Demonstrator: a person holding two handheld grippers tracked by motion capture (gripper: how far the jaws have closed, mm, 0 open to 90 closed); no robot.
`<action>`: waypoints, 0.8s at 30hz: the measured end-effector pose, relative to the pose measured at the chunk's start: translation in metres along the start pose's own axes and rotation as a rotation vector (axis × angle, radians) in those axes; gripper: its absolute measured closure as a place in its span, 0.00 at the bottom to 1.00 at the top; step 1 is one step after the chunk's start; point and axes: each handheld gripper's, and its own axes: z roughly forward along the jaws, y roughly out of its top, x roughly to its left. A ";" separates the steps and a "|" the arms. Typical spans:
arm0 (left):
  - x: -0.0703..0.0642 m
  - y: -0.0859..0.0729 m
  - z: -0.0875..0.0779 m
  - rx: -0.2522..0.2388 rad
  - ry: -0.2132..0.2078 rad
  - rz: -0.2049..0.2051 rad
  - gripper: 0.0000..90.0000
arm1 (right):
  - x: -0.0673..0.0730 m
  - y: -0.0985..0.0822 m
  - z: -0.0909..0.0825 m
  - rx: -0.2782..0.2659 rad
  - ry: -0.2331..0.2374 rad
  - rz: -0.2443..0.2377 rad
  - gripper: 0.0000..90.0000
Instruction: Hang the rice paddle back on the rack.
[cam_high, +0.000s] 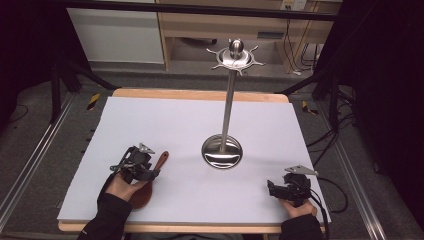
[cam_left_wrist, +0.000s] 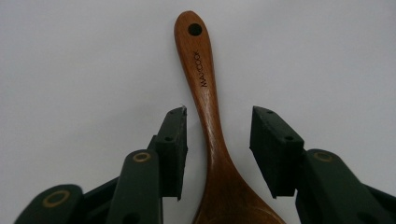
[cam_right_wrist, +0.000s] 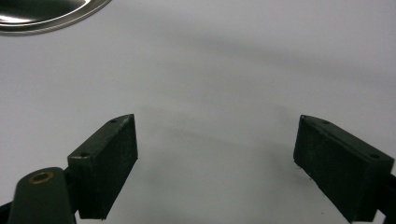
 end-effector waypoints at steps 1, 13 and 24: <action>0.000 0.000 0.001 0.002 -0.008 -0.009 0.64 | 0.000 0.000 0.000 0.001 0.000 0.000 0.15; 0.003 0.001 0.010 0.067 -0.009 -0.028 0.75 | 0.000 0.000 0.001 0.011 -0.004 -0.005 0.16; 0.004 0.003 0.012 0.091 -0.024 -0.041 0.80 | -0.001 0.000 0.001 0.008 -0.007 -0.012 0.15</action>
